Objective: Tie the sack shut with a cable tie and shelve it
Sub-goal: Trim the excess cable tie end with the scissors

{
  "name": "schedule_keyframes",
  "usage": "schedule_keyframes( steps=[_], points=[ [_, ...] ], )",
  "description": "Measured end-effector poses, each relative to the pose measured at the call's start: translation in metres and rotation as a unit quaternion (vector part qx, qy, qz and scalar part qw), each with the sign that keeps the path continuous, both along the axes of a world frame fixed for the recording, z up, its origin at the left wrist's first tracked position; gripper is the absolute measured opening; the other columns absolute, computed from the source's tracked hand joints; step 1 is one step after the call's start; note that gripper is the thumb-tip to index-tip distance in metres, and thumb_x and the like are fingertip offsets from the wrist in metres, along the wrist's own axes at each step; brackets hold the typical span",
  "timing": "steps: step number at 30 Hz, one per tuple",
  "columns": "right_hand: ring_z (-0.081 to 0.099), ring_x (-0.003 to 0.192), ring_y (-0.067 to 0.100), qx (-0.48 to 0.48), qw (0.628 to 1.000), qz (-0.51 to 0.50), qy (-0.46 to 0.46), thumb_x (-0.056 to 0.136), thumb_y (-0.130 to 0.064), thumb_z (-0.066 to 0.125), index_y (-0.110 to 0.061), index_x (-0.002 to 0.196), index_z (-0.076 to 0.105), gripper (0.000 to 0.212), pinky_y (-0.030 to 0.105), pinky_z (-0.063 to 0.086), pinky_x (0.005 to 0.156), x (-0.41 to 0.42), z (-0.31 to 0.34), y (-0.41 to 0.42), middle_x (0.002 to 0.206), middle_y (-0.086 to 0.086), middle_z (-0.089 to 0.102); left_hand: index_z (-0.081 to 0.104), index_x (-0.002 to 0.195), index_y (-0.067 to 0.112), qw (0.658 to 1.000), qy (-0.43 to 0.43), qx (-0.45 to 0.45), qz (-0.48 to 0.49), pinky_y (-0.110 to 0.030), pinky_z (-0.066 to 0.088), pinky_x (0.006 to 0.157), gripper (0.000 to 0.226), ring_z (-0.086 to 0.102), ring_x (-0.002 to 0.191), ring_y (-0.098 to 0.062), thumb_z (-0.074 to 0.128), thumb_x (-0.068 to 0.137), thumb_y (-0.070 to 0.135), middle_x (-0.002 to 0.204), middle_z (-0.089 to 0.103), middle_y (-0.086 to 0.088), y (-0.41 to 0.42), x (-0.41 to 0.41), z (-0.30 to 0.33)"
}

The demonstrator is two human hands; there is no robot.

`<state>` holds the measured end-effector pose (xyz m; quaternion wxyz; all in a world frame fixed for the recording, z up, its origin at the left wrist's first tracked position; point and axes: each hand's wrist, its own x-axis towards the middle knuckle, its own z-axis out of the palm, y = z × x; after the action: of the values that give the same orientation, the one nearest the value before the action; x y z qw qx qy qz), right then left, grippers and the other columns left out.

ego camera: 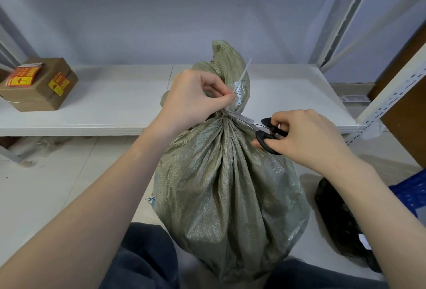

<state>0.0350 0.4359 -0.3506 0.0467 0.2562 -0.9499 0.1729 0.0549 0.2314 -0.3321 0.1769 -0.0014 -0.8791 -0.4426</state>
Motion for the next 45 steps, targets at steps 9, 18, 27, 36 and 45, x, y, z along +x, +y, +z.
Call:
schedule_keyframes(
  steps=[9,18,27,36,45],
  points=[
    [0.046,0.063,0.027,0.002,1.000,0.014,0.024,0.063,-0.070,0.064,-0.020,0.054,0.036,0.058,0.026,0.024,0.048,0.003,0.002,-0.012,0.051,-0.005,0.043,0.075,0.070,0.012,1.000,0.002,-0.013,0.008,-0.002,0.043,0.063,0.008,0.060,0.057,0.007,0.077,0.075,0.018,0.054,0.064,0.018,0.002,0.000,0.002],
    [0.043,0.063,0.032,0.002,0.999,0.048,0.026,0.073,-0.046,0.068,-0.020,0.050,0.030,0.051,0.033,0.028,0.054,-0.004,-0.005,-0.014,0.050,-0.002,0.040,0.075,0.070,0.014,1.000,-0.001,-0.020,0.005,-0.004,0.043,0.064,0.007,0.060,0.058,0.005,0.077,0.075,0.019,0.058,0.067,0.016,-0.001,0.001,0.001],
    [0.042,0.064,0.032,0.014,0.998,0.051,0.023,0.074,-0.046,0.067,-0.019,0.052,0.031,0.050,0.033,0.028,0.056,-0.002,-0.003,-0.017,0.051,-0.003,0.041,0.074,0.067,0.016,1.000,-0.009,-0.017,-0.008,-0.014,0.049,0.064,0.009,0.062,0.060,0.004,0.077,0.075,0.017,0.061,0.068,0.015,-0.005,0.001,-0.001],
    [0.046,0.064,0.029,0.007,0.999,0.031,0.008,0.068,-0.066,0.063,-0.021,0.055,0.035,0.054,0.032,0.033,0.056,0.004,-0.003,-0.020,0.058,-0.002,0.048,0.073,0.068,0.017,0.999,0.005,-0.028,-0.018,-0.007,0.045,0.066,0.009,0.062,0.061,0.005,0.077,0.075,0.016,0.065,0.068,0.015,-0.002,0.001,0.000],
    [0.040,0.065,0.033,0.018,0.998,0.044,0.028,0.077,-0.052,0.063,-0.018,0.051,0.030,0.055,0.033,0.027,0.055,0.006,-0.001,-0.025,0.053,0.000,0.036,0.073,0.068,0.017,1.000,-0.002,-0.028,-0.012,-0.034,0.057,0.072,0.009,0.069,0.064,-0.008,0.076,0.076,0.020,0.066,0.072,0.003,-0.002,0.000,-0.003]
  ],
)
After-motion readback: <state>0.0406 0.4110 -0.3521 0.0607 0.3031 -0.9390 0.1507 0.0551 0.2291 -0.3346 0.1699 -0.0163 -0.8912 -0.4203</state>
